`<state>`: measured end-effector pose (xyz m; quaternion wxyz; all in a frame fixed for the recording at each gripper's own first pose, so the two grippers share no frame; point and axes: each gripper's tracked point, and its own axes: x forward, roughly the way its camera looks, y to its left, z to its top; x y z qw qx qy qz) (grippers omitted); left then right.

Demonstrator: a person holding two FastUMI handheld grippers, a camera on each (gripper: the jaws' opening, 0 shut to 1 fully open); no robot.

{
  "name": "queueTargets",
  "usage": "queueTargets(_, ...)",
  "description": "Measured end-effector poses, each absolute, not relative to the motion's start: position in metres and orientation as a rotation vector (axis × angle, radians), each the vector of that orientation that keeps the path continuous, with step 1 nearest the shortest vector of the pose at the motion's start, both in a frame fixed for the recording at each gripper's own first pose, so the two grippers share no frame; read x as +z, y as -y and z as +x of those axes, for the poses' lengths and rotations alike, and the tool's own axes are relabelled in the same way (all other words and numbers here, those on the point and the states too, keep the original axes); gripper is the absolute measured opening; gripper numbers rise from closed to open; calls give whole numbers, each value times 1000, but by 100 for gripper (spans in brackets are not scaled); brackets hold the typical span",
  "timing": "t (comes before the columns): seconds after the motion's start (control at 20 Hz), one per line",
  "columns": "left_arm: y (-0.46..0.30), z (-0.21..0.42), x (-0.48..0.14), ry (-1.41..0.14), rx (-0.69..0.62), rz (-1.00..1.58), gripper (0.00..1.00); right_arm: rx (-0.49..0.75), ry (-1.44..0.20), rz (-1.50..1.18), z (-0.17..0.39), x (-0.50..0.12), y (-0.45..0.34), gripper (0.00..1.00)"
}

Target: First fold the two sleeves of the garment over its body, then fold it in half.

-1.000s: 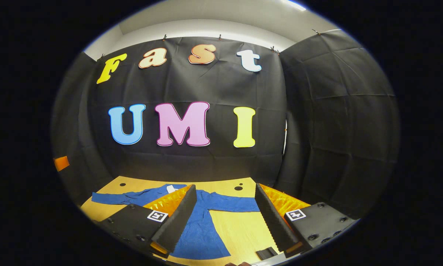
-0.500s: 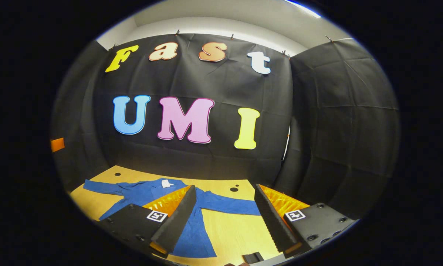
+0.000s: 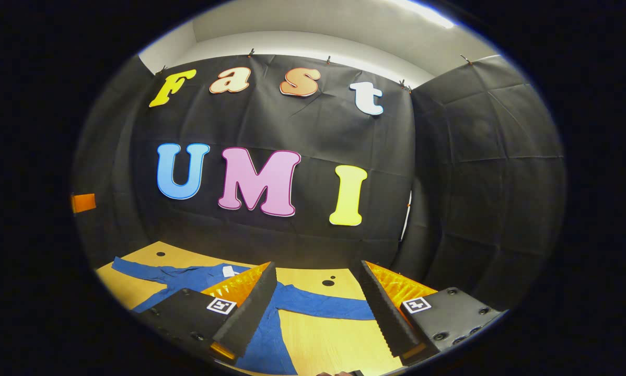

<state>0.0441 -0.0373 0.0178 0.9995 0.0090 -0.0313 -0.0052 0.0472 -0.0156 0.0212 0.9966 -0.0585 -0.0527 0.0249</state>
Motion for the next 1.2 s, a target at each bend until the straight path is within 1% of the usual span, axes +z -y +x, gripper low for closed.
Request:
queueTargets(0.05, 41, 49, 22, 74, -8, 18, 82, 53, 111, -118, 54, 21, 17, 99)
queueTargets(0.2, 52, 64, 21, 74, -9, 9, 82, 45, 58, -90, 73, 8, 29, 99)
queueTargets(0.25, 55, 69, 21, 73, -8, 9, 80, 37, 61, -78, 79, 10, 35, 99)
queueTargets(0.3, 60, 74, 21, 71, -10, 9, 82, 26, 68, -73, 84, 11, 43, 99)
queueTargets(0.35, 64, 77, 21, 70, -11, 9, 82, 16, 68, -71, 90, 10, 48, 92)
queueTargets(0.4, 67, 82, 21, 73, -12, 7, 82, 9, 65, -70, 94, 9, 55, 92)
queueTargets(0.45, 72, 86, 23, 74, -17, 5, 82, 3, 62, -69, 97, 8, 60, 99)
queueTargets(0.55, 83, 93, 25, 81, -28, 6, 82, 2, 70, -70, 101, 10, 66, 99)
queueTargets(0.6, 87, 97, 25, 85, -32, 10, 82, 1, 78, -72, 103, 11, 70, 91)
queueTargets(0.65, 91, 101, 27, 89, -36, 14, 82, -1, 84, -71, 107, 11, 74, 92)
queueTargets(0.7, 96, 105, 26, 88, -43, 16, 82, -1, 98, -68, 111, 11, 79, 99)
queueTargets(0.75, 99, 109, 25, 84, -47, 16, 82, -2, 96, -61, 119, 6, 85, 99)
queueTargets(0.9, 108, 120, 19, 69, -48, 18, 82, -34, 1, 2, 149, -36, 114, 99)
queueTargets(0.95, 111, 123, 19, 65, -45, 20, 82, -65, -54, 27, 166, -58, 132, 99)
queueTargets(1.05, 113, 127, 19, 59, -37, 33, 82, -111, -101, 21, 193, -85, 159, 99)
queueTargets(1.2, 115, 133, 14, 36, -8, 72, 82, -150, -187, -25, 238, -135, 188, 99)
